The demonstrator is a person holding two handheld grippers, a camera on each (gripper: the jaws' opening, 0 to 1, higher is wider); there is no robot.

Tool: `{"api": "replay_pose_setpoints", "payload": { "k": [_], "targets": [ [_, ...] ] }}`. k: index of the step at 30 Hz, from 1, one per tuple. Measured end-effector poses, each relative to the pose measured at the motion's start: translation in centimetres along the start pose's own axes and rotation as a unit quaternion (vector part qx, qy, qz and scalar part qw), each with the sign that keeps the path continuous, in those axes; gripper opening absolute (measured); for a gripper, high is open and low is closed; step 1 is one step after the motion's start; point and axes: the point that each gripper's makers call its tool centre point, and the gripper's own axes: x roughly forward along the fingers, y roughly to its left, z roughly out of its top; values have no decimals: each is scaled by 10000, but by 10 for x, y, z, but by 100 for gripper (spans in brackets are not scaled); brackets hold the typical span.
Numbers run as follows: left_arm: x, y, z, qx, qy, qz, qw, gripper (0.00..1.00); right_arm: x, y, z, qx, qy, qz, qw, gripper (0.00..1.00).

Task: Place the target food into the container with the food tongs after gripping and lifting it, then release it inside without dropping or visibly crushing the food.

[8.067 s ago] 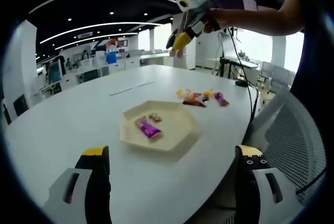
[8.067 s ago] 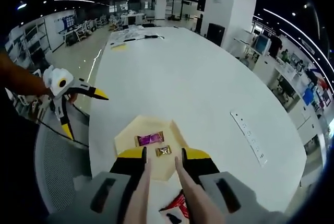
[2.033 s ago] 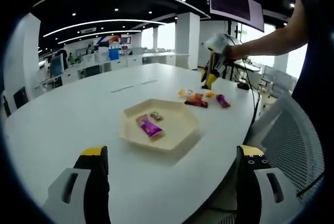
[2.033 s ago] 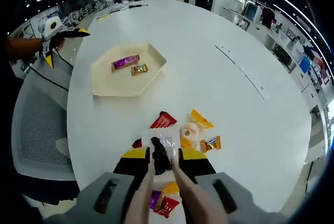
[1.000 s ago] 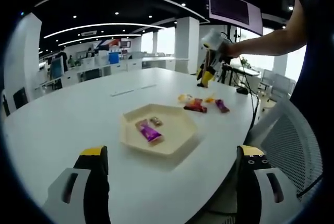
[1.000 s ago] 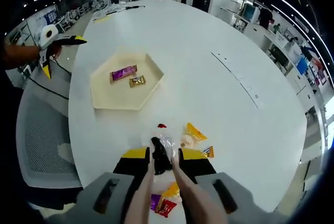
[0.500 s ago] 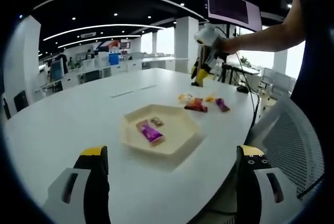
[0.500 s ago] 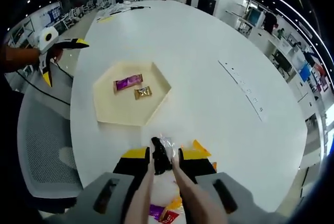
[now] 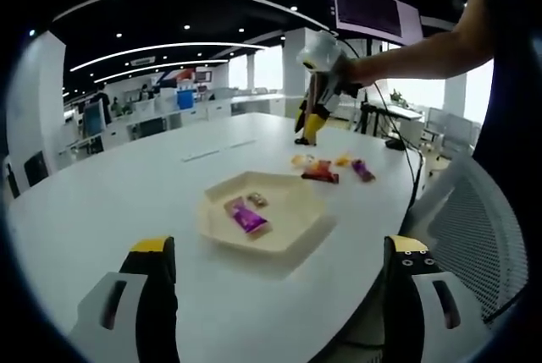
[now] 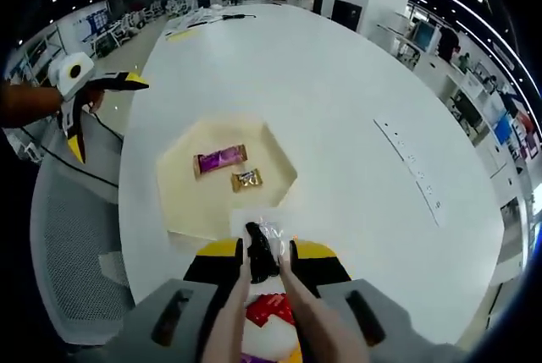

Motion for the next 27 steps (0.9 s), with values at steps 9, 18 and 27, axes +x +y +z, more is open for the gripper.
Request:
{"api": "replay_pose_setpoints", "payload": {
  "k": [9,18,27],
  "targets": [
    [0,2,0,10,-10,34,10000,99,20,21,41,-164,-97,156,9997,21],
    [-1,4,1,10,-5,84,10000,99,33,38,68,-248,-103,201,9994,21],
    [-2,5,2,19,-43,139,9999,99,37,47,77,-297,-163,343,9988,24]
  ]
}}
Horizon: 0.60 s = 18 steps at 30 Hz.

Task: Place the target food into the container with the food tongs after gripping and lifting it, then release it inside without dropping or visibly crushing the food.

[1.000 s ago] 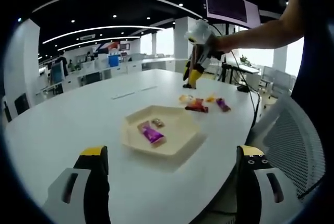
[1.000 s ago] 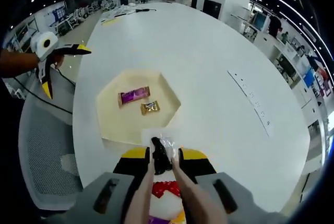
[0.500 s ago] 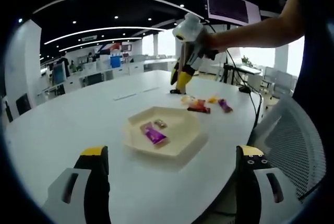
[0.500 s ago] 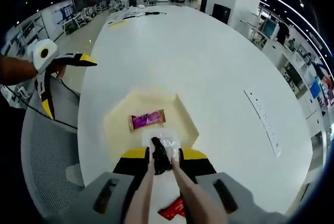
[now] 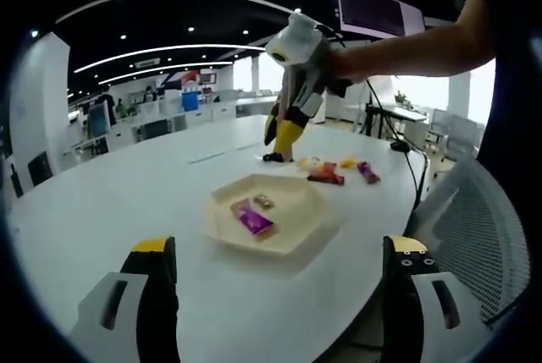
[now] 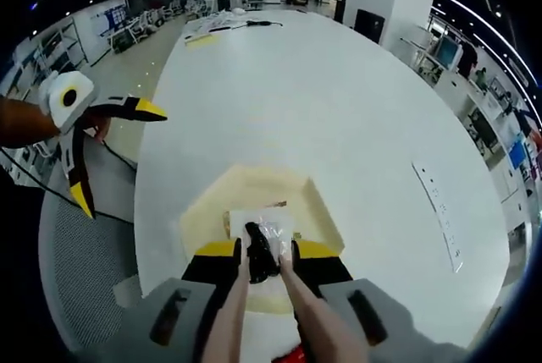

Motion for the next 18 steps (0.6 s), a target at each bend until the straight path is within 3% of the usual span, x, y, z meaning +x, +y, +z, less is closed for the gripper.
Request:
{"api": "replay_pose_setpoints", "payload": {
  "k": [18],
  "targets": [
    [0,-1,0,2,-8,-9,10000,99,-14,-9,-10,93,-27,-177,9998,26]
  ]
}}
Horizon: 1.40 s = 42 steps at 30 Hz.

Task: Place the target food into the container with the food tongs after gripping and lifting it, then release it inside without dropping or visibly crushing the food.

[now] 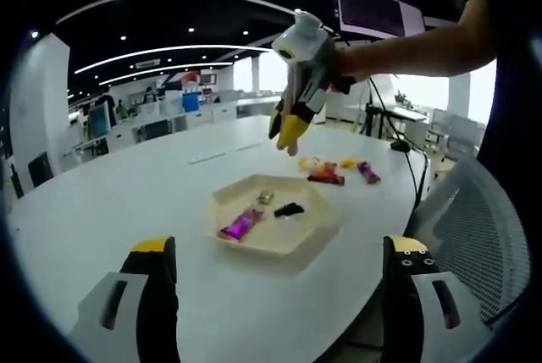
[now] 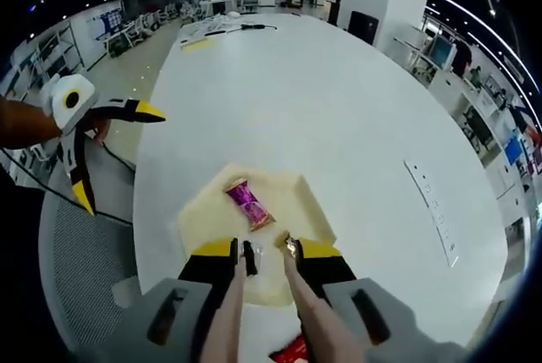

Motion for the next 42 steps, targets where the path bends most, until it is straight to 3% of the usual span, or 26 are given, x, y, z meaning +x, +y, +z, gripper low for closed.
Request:
{"api": "replay_pose_setpoints", "payload": {
  "k": [14,42],
  "targets": [
    [1,0,-3,20,56,-12,10000,99,-10,-11,-15,163,-34,-90,9998,27],
    [3,-2,-6,31,136,-88,9999,99,-40,-48,-84,612,135,-485,9969,28]
  ]
}}
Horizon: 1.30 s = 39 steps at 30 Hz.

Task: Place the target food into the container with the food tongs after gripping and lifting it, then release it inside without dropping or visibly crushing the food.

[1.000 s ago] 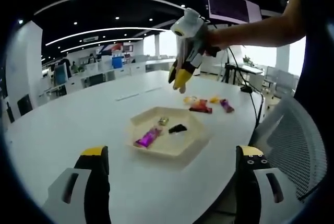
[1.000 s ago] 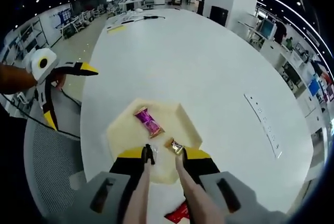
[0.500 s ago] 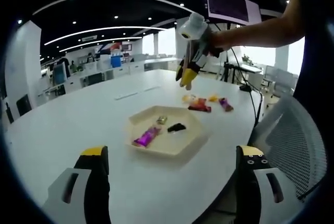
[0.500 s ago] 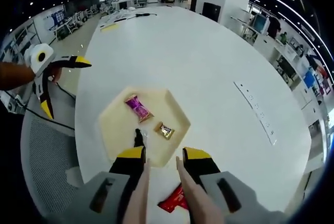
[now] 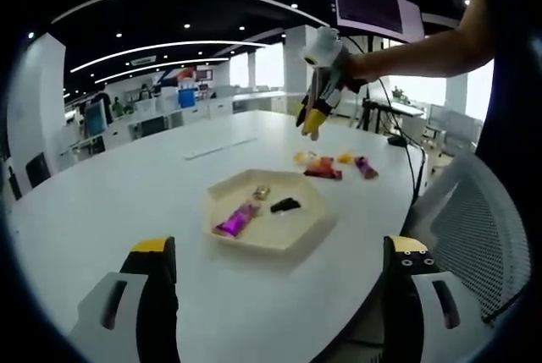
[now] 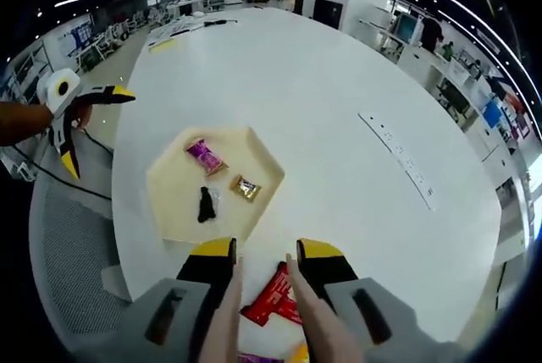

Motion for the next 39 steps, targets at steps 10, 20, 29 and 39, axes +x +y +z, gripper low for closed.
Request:
{"api": "replay_pose_setpoints", "payload": {
  "k": [10,20,29,39],
  "targets": [
    [0,1,1,-30,-11,8,10000,99,-7,-15,-22,206,-15,-241,9995,28],
    [0,1,0,-22,3,10,10000,99,-10,-25,-31,446,-52,-404,9982,29],
    [0,1,1,-40,-13,20,10000,99,-4,-23,-37,491,-39,-410,9979,29],
    [-1,2,1,-54,-24,44,10000,99,9,-23,-45,612,-58,-392,9973,29]
  ]
}}
